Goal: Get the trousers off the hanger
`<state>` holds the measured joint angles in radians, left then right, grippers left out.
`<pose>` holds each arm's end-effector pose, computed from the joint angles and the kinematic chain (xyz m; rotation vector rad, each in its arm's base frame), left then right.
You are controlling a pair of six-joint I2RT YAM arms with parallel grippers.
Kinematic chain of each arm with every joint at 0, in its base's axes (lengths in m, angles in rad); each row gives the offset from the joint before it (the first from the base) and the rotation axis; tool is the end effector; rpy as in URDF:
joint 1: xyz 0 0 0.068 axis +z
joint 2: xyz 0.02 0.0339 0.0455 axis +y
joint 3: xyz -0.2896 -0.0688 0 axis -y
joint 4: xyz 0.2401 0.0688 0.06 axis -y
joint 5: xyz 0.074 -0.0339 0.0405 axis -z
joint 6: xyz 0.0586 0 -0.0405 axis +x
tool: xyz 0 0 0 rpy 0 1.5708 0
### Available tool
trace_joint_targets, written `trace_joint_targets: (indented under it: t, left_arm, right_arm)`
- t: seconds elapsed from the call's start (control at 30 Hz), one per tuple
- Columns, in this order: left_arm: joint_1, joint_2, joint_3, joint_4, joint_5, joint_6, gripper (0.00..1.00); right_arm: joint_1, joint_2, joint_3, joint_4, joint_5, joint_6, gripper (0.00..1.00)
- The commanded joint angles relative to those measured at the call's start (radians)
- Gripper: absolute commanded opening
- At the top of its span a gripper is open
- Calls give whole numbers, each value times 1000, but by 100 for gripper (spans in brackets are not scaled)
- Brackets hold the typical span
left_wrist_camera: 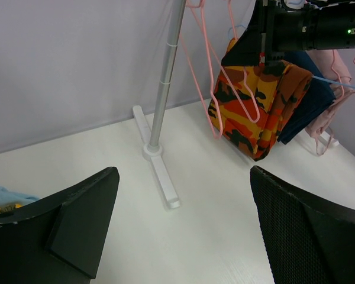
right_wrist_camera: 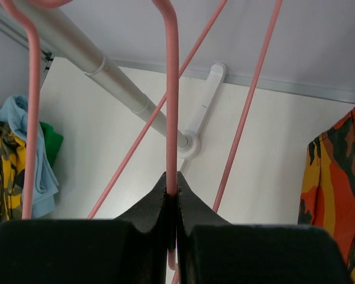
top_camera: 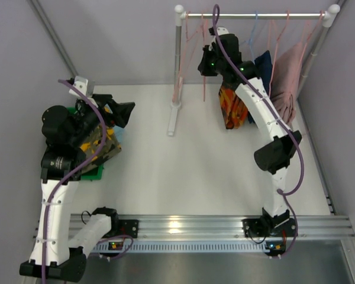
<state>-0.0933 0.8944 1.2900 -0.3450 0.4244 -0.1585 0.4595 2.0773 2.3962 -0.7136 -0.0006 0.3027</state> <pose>0.1614 -0.0393 0.4937 0.2927 1.5197 -0.5220 0.4410 0.2183 0.4480 -0.1570 1.9931 0.4963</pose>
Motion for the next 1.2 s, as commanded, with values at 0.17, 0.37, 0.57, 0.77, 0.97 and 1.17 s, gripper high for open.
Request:
trace_joint_targets:
  t: [0.17, 0.37, 0.57, 0.77, 0.97, 1.17]
  left_arm:
    - [-3, -17, -14, 32, -12, 4, 97]
    - [-3, -14, -1, 28, -21, -6, 99]
    - [-3, -8, 17, 18, -27, -13, 99]
    - [-3, -8, 34, 17, -38, -23, 99]
    - [-3, -6, 57, -9, -58, -10, 99]
    - [-3, -14, 57, -23, -55, -4, 99]
  right_arm:
    - [62, 20, 69, 103, -25, -50, 0]
    - [82, 15, 69, 108, -29, -36, 8]
    - [79, -52, 15, 102, -29, -34, 29]
    - [73, -189, -106, 91, -50, -39, 49]
    - [62, -336, -189, 74, -58, -54, 56]
    - [44, -500, -268, 72, -113, -79, 56]
